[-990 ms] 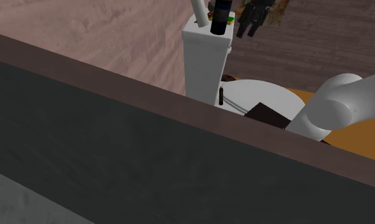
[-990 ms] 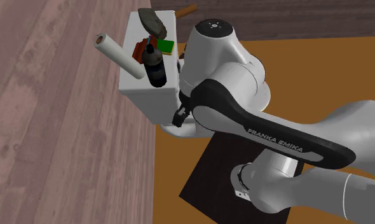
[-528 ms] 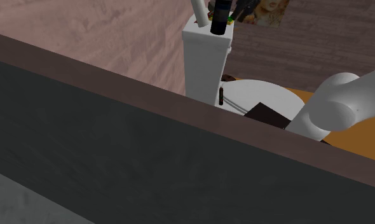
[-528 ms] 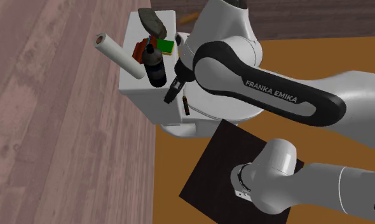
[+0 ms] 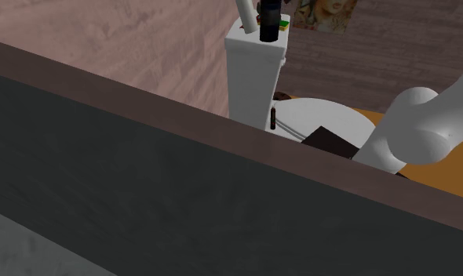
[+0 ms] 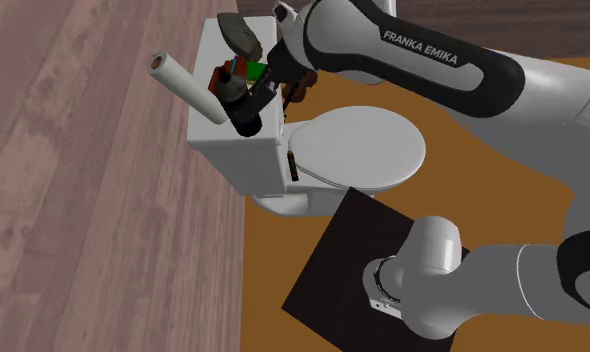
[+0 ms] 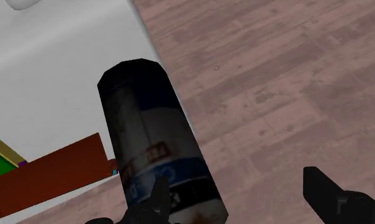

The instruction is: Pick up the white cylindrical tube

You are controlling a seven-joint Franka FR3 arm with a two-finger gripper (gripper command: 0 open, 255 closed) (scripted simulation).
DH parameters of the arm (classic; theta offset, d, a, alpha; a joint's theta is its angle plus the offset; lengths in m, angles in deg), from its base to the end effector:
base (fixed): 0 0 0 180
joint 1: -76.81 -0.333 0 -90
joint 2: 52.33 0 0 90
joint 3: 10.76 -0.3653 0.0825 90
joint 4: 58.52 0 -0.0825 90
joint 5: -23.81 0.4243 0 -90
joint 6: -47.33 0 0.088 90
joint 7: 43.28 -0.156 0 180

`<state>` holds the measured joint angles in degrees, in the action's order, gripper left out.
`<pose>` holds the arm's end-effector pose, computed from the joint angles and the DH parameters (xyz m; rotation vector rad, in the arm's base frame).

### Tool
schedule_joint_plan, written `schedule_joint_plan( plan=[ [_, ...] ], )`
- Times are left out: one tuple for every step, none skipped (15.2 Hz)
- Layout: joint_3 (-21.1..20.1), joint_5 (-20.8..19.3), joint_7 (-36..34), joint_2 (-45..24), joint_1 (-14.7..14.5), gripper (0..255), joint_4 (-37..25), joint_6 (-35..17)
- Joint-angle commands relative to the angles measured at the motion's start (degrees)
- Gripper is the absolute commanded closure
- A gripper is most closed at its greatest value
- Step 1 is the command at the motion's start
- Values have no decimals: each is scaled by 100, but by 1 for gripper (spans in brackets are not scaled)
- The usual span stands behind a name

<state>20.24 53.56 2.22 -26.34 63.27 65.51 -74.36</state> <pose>0.4852 -0.1463 0.5977 -2.5329 -0.3704 -0.8603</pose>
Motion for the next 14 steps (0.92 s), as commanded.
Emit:
schedule_joint_plan(
  plan=[
    [391,529,583,-223,-299,0,-329,12],
    [610,804,874,-355,-450,0,-515,68],
    [837,1090,1163,-495,-602,0,-710,149],
    [1070,1391,1450,-647,-748,0,-915,259],
    [1313,1705,1733,-812,-893,0,-1128,397],
    [1360,1767,1787,-847,-920,0,-1170,427],
    [1366,1791,1845,-845,-920,0,-1104,386],
    [1374,1816,1904,-845,-923,0,-1038,346],
    [1384,1842,1964,-845,-926,0,-974,306],
    [1394,1869,2024,-847,-930,0,-911,267],
    [1406,1897,2085,-851,-935,0,-849,229],
    [1418,1926,2147,-856,-940,0,-789,192],
    [1440,1975,2246,-866,-950,0,-696,135],
    [1440,1975,2247,-866,-950,0,-696,135]
  ],
)
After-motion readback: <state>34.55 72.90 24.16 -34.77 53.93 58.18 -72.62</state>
